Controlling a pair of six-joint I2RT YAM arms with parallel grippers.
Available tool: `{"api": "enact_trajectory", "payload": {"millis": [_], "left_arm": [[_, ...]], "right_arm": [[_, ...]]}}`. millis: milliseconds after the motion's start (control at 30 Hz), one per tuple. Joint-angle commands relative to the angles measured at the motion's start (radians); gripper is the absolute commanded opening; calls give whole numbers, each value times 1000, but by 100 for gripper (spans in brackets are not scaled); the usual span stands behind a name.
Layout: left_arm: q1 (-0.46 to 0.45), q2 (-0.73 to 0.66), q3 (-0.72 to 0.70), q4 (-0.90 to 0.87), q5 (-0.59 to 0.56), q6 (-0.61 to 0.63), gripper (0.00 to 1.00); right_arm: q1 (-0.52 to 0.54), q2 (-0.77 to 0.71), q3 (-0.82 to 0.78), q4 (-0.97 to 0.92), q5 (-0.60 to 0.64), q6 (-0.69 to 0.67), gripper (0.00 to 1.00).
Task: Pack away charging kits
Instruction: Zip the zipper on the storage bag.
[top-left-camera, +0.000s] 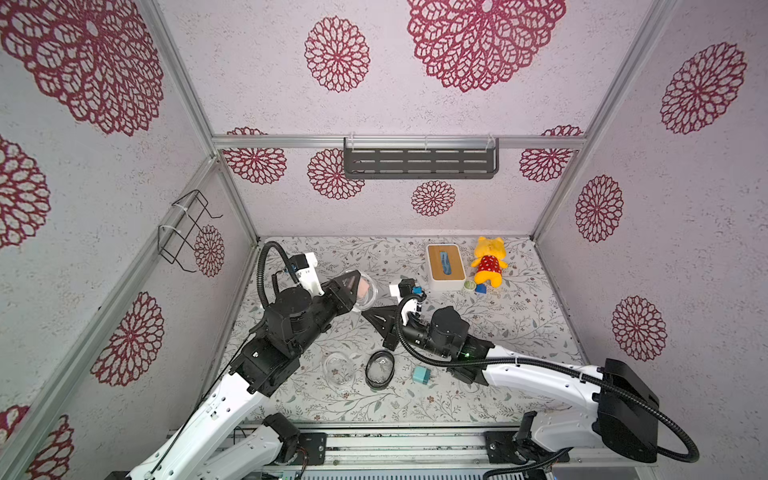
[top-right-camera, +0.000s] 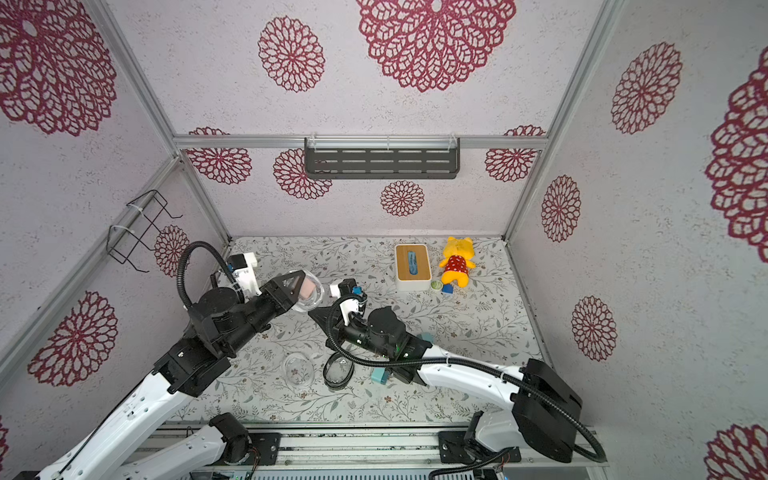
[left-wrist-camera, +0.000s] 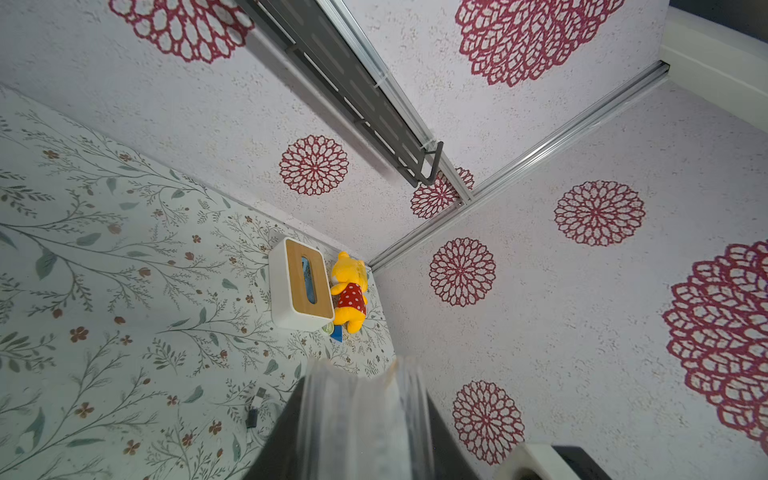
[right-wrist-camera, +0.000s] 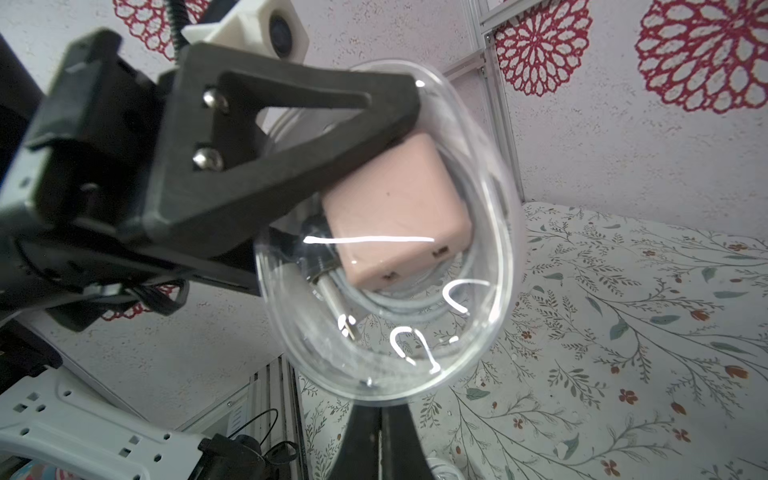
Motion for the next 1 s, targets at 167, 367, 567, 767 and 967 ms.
{"api": "enact_trajectory", "payload": {"millis": [167,367,567,767,967], "left_arm": [[16,-24,-31,62,1,-24,0],[18,13,-52,144,84,-51,0],[18,-11,-159,272,100,-93,0],[41,108,-316,474,99,-162,0],[62,393,-365,669,108,-188,0]], "right_arm": [[-12,20,59,-87,5,-25,0],[-1,16,112,-159,-8,-77,0],[6,-42,132,-319,21,-185,0],[5,-60,29,-378,140,-171,0],[-3,25,-39,-383,236,-117,0]]}}
